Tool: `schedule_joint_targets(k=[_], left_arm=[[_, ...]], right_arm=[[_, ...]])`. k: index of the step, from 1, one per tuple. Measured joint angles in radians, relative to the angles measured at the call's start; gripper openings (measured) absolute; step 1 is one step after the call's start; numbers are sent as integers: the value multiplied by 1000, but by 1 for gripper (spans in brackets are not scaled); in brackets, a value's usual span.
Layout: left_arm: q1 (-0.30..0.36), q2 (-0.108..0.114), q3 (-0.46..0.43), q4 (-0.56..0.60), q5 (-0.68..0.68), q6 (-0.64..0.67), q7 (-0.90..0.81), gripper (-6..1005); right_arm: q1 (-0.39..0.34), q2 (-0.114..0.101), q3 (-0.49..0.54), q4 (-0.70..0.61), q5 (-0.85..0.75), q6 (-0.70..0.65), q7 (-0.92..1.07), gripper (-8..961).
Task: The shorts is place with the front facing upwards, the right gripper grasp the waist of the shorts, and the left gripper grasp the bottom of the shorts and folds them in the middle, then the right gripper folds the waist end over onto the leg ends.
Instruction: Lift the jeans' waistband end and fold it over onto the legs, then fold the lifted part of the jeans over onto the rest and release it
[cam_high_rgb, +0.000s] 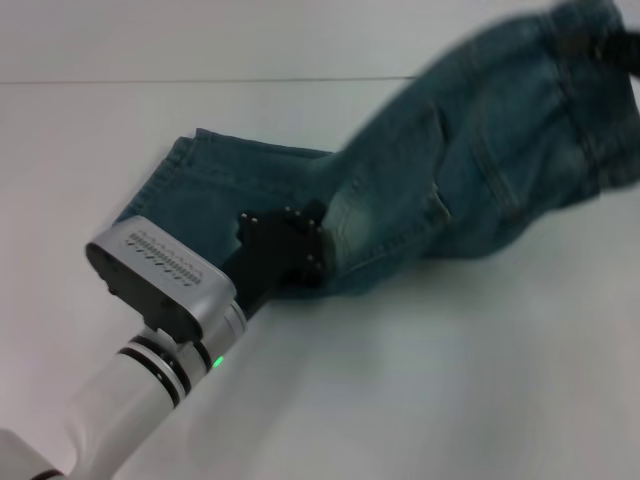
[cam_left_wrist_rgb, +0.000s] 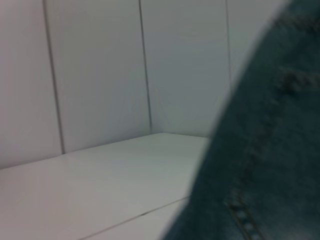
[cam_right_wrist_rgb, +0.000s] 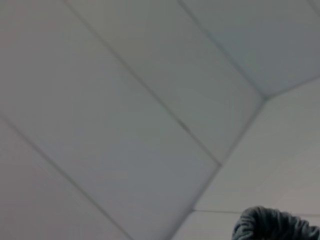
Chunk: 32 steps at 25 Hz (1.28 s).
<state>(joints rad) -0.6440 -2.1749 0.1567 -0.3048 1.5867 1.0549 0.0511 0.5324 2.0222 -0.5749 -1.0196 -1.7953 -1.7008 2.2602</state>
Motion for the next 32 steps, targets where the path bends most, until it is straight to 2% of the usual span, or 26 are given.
schedule_joint_targets(k=[1, 6, 8, 12, 14, 19, 22, 25, 26, 32], left_arm=[[0, 0, -1, -7, 9, -4, 2, -5], [3, 0, 1, -49, 16, -7, 27, 1], [5, 0, 2, -65, 25, -6, 29, 0], [17, 0, -12, -87, 59, 5, 29, 0], [22, 0, -21, -91, 62, 6, 29, 0], [42, 0, -38, -83, 62, 6, 29, 1], [54, 0, -53, -74, 62, 7, 29, 1], [70, 0, -63, -61, 62, 7, 31, 1], [79, 0, -62, -59, 63, 7, 35, 1], [144, 2, -48, -42, 76, 62, 20, 1]], right_arm=[[28, 0, -7, -9, 4, -2, 14, 106], [224, 11, -73, -7, -110, 89, 48, 105], [300, 24, -103, 3, -171, 148, 55, 104], [429, 65, -223, 26, -284, 266, 59, 103], [473, 74, -299, 66, -305, 319, 59, 108], [582, 77, -472, 293, -298, 439, 52, 133], [594, 76, -542, 351, -301, 500, 57, 147], [564, 72, -548, 336, -285, 514, 61, 162], [544, 69, -543, 320, -270, 511, 61, 167], [402, 64, -536, 191, -165, 465, 24, 355]])
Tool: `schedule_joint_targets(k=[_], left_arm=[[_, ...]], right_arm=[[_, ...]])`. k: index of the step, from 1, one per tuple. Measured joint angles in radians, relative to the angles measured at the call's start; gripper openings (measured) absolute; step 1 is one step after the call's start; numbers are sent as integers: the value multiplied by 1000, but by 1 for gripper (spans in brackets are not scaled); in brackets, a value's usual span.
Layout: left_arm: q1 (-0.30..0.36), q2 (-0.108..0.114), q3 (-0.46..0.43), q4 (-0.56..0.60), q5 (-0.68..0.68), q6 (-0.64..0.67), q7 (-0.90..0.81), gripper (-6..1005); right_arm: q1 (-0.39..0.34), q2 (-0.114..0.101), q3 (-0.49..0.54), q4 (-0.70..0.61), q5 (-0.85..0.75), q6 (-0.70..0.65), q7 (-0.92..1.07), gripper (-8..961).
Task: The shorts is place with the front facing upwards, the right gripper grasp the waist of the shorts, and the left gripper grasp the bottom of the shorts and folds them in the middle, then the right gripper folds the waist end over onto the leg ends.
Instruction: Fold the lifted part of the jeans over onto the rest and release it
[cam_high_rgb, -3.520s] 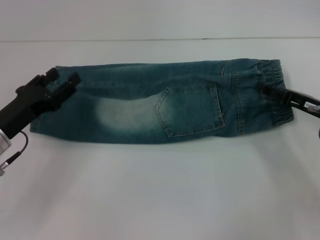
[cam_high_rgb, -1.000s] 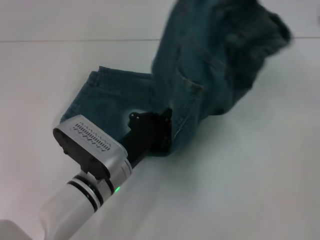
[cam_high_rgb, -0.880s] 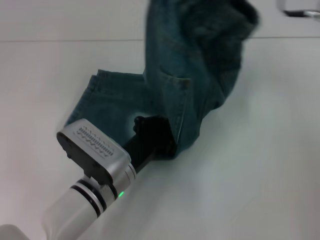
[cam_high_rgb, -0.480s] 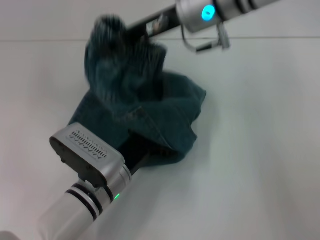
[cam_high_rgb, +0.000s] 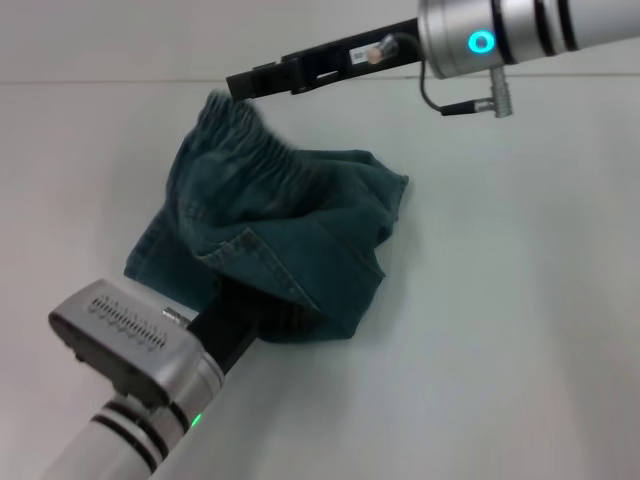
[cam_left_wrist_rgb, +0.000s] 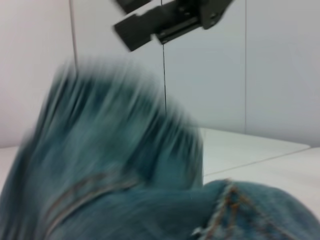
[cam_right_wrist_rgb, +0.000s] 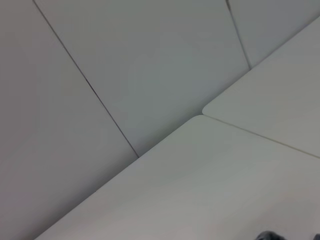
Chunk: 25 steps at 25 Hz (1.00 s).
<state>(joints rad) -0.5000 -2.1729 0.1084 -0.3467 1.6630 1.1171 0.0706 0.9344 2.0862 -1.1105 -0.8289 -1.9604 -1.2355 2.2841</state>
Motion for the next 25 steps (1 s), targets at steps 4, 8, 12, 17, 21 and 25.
schedule_joint_targets(k=[4, 8, 12, 17, 21, 25], left_arm=[[15, -1, 5, 10, 20, 19, -26, 1], [49, -2, 3, 19, 20, 26, -38, 1], [83, 1, 22, 28, 20, 48, -89, 1], [121, -2, 14, 48, 17, 71, -107, 1], [147, -2, 0, 63, 13, 77, -107, 2], [183, -2, -37, 86, 11, 92, -107, 2]], right_arm=[[-27, -2, 2, -6, 11, -12, -5, 447], [-67, 0, 13, -15, 59, -17, -25, 540], [-124, -2, 35, -16, 122, -17, -71, 654], [-167, -3, 43, -7, 120, -29, -83, 833], [-201, -5, 50, -12, 123, -42, -91, 826], [-222, -10, 90, -14, 128, -60, -99, 826]])
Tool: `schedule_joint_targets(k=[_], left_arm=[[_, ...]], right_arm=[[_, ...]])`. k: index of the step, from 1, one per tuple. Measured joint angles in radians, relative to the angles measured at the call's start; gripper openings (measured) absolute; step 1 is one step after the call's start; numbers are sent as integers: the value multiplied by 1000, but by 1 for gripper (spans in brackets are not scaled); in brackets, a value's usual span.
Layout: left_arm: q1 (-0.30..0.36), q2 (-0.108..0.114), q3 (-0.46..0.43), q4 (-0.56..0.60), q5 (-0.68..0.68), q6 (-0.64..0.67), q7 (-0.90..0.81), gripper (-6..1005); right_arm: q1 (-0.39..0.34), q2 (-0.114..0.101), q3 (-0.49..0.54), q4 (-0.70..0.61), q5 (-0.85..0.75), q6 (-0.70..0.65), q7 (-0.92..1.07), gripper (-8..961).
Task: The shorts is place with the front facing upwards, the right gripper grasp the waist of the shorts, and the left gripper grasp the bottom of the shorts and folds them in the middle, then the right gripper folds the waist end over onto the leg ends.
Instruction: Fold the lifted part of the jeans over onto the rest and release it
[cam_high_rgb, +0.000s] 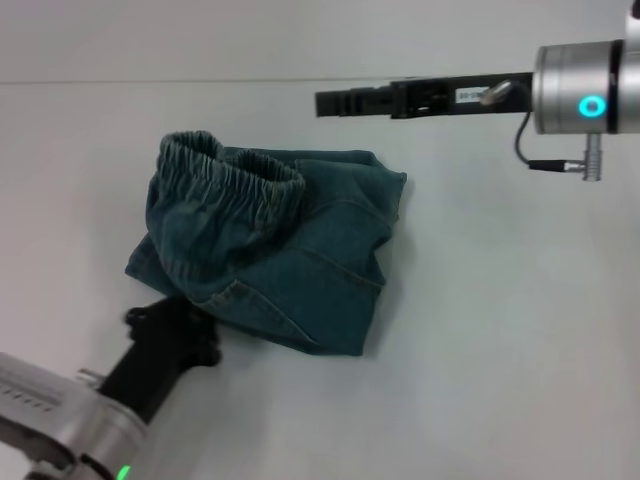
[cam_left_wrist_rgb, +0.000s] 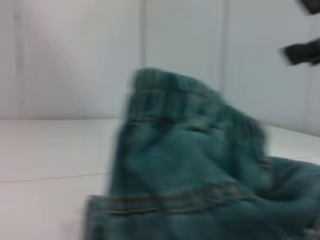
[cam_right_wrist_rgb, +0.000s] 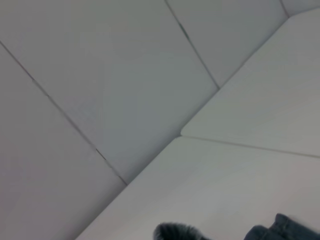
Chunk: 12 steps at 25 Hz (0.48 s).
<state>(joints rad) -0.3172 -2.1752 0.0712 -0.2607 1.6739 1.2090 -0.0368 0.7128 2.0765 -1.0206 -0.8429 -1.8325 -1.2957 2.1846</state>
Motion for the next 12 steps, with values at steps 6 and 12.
schedule_joint_targets(k=[6, 12], left_arm=[[50, 0, -143, 35, -1, 19, 0, 2], [76, 4, -258, 79, -2, 44, 0, 2]], right_arm=[[-22, 4, 82, 7, 1, -22, -44, 825], [-42, 6, 118, 8, 1, -29, -54, 825]])
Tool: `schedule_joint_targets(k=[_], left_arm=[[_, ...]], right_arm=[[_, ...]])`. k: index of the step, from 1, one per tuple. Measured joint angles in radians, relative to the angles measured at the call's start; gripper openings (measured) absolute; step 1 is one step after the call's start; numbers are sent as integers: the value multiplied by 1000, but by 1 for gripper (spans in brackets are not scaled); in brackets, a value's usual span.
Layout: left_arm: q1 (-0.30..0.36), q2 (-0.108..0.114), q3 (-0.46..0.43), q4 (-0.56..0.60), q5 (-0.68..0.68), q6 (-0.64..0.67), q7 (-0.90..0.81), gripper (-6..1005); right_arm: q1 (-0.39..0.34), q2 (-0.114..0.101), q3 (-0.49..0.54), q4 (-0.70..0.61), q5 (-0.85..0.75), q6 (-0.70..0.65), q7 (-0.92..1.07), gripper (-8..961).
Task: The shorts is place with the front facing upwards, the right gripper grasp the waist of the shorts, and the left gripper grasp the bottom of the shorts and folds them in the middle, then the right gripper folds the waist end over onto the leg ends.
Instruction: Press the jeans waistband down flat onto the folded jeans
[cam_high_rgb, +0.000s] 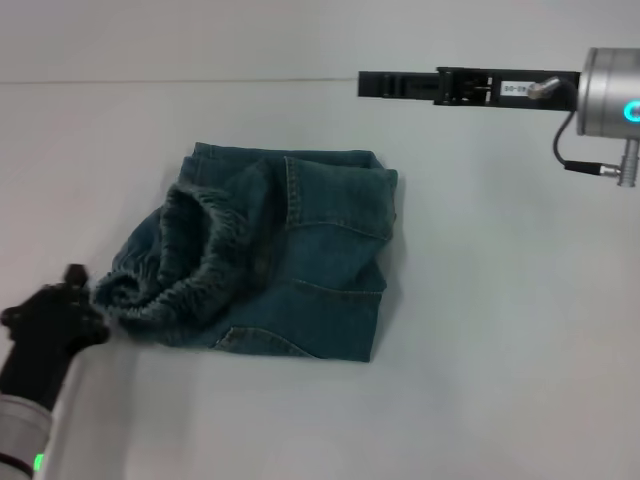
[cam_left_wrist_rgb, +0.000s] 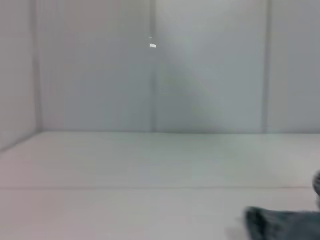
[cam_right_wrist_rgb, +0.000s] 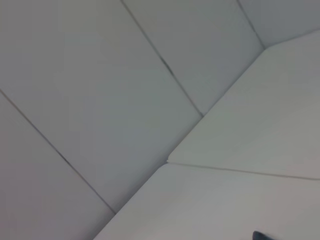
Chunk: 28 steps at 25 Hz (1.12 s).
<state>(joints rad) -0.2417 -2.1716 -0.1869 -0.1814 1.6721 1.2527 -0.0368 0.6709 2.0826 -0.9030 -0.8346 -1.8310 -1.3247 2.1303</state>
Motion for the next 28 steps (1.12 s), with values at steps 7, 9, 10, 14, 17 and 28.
schedule_joint_targets(k=[7, 9, 10, 14, 17, 28], left_arm=[[29, 5, -72, 40, 4, 124, -41, 2], [27, 6, -34, 72, 9, 202, -111, 2], [26, 5, -16, 80, 10, 226, -131, 2], [1, 5, 137, 138, 48, 402, -235, 1], [-41, 4, 266, 186, 129, 488, -302, 1], [-180, 0, 471, 152, 204, 226, -334, 3]], right_arm=[[-27, 1, 64, 0, 6, -34, -33, 826], [-37, 0, 74, 0, 13, -39, -45, 826], [-43, 0, 77, 0, 19, -41, -49, 826], [-64, -4, 90, 3, 41, -40, -66, 827], [-73, -4, 100, 3, 46, -40, -69, 827], [-95, 0, 101, 13, 47, -39, -70, 829]])
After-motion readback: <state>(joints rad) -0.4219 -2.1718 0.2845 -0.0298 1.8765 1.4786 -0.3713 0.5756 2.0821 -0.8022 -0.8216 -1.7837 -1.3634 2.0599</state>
